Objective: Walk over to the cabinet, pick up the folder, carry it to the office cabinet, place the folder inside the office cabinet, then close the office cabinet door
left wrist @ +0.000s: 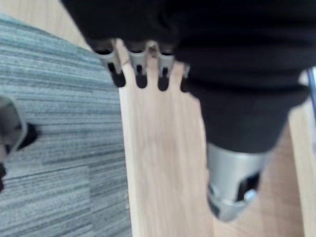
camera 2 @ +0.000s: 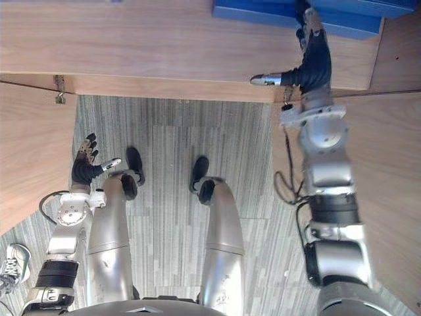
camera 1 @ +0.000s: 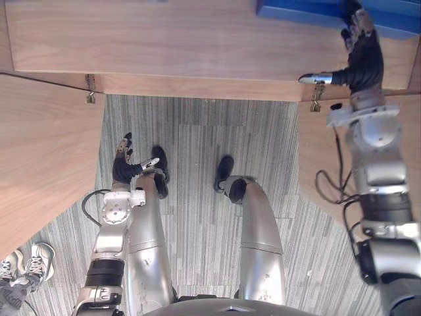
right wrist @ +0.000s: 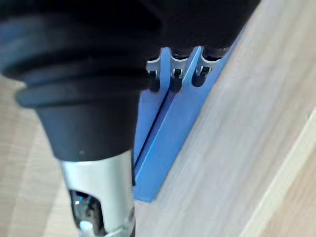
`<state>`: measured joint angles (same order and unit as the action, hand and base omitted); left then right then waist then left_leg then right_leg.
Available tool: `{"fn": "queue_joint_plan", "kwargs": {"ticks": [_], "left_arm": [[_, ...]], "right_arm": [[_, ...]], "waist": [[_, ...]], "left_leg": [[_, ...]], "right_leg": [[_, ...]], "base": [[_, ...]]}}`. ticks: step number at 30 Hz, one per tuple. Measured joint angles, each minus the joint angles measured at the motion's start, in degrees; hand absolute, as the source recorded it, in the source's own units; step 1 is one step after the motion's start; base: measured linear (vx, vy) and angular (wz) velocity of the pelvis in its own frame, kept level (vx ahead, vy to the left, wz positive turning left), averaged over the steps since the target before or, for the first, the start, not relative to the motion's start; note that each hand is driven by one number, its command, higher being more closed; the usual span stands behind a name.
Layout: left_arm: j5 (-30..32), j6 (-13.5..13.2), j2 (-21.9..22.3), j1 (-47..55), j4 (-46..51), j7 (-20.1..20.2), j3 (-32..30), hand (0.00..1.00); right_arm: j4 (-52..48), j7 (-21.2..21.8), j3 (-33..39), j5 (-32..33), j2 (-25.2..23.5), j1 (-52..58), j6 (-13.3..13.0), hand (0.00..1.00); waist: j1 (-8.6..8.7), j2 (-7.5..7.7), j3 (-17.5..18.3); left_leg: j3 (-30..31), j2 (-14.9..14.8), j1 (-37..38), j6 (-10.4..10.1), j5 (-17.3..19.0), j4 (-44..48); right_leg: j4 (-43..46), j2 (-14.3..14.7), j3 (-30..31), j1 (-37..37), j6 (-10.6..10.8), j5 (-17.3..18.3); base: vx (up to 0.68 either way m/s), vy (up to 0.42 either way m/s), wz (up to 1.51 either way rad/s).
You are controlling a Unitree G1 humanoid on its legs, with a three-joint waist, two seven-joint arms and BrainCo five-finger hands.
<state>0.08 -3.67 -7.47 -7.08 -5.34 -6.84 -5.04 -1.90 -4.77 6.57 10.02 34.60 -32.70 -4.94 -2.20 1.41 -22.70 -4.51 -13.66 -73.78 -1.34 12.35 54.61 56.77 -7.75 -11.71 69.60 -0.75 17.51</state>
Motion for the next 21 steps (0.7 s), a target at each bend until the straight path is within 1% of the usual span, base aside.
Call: {"fn": "queue_joint_plan", "kwargs": {"ticks": [2, 5, 7, 11, 16, 17, 21], "left_arm": [[0.04, -0.11, 1.12, 0.01, 0.24, -0.29, -0.67, 0.0], [0.12, -0.12, 2.19, 0.11, 0.23, -0.57, -1.01, 0.0], [0.12, -0.17, 2.68, 0.5, 0.23, -0.76, -1.09, 0.0], [0.21, -0.37, 3.38, 1.45, 0.23, -1.28, -1.0, 0.0], [0.29, -0.54, 3.57, 2.48, 0.18, -1.73, -0.42, 0.0], [0.3, -0.62, 3.61, 2.48, 0.17, -1.73, -0.28, 0.0], [0.36, -0.81, 3.61, 2.47, 0.15, -2.22, -0.01, 0.0]], "right_arm": [[-2.47, -2.94, 3.01, -2.34, -4.32, 1.75, -0.03, 0.0], [-4.91, -7.35, 6.18, -6.3, -7.61, 2.69, -0.29, 0.0], [-6.54, -9.39, 8.0, -8.48, -9.21, 3.23, -0.55, 0.0], [-6.98, -12.1, 8.46, -10.48, -9.87, 4.17, -1.19, 0.0], [-8.69, -13.19, 9.3, -10.48, -14.16, 5.64, -1.57, 0.0], [-8.7, -13.22, 9.29, -10.48, -15.11, 6.06, -1.6, 1.0], [-8.61, -14.09, 8.95, -10.49, -18.84, 6.24, -1.85, 1.0]], "waist": [[0.05, 0.0, 0.0], [-0.04, 0.0, 0.0], [-0.04, 0.0, 0.0], [-0.09, 0.0, 0.0], [-0.25, -0.01, 0.0], [-0.28, -0.01, 0.0], [-0.63, -0.03, -0.02]], "left_leg": [[-0.01, 0.03, 0.0, 0.0, 0.0, 0.0], [0.01, 0.05, 0.11, 0.01, 0.0, 0.0], [-0.09, 0.05, 0.43, 0.01, 0.0, -0.08], [-0.16, 0.08, 0.93, -0.02, -0.07, -0.72], [-0.15, 0.08, 0.98, -0.03, -0.08, -0.92], [-0.16, 0.07, 0.98, -0.04, -0.07, -0.9], [-0.15, 0.07, 1.02, -0.04, -0.07, -0.87]], "right_leg": [[-0.02, -0.03, 0.0, -0.01, 0.0, 0.0], [0.09, -0.05, 0.03, -0.07, 0.0, 0.0], [0.13, -0.04, 0.15, -0.26, -0.01, 0.0], [-0.26, -0.03, 0.11, -0.65, -0.03, 0.0], [-0.36, 0.04, 0.08, -0.64, -0.07, 0.04], [-0.38, 0.04, 0.09, -0.66, -0.07, 0.04], [-0.31, 0.04, 0.11, -0.67, -0.07, 0.04]], "base": [[0.0, 0.0, 0.0], [0.0, 0.0, 0.0], [0.0, 0.0, 0.0], [0.0, 0.0, 0.0], [0.0, 0.0, 0.0], [0.0, 0.0, 0.0], [0.0, 0.0, 0.0]]}}
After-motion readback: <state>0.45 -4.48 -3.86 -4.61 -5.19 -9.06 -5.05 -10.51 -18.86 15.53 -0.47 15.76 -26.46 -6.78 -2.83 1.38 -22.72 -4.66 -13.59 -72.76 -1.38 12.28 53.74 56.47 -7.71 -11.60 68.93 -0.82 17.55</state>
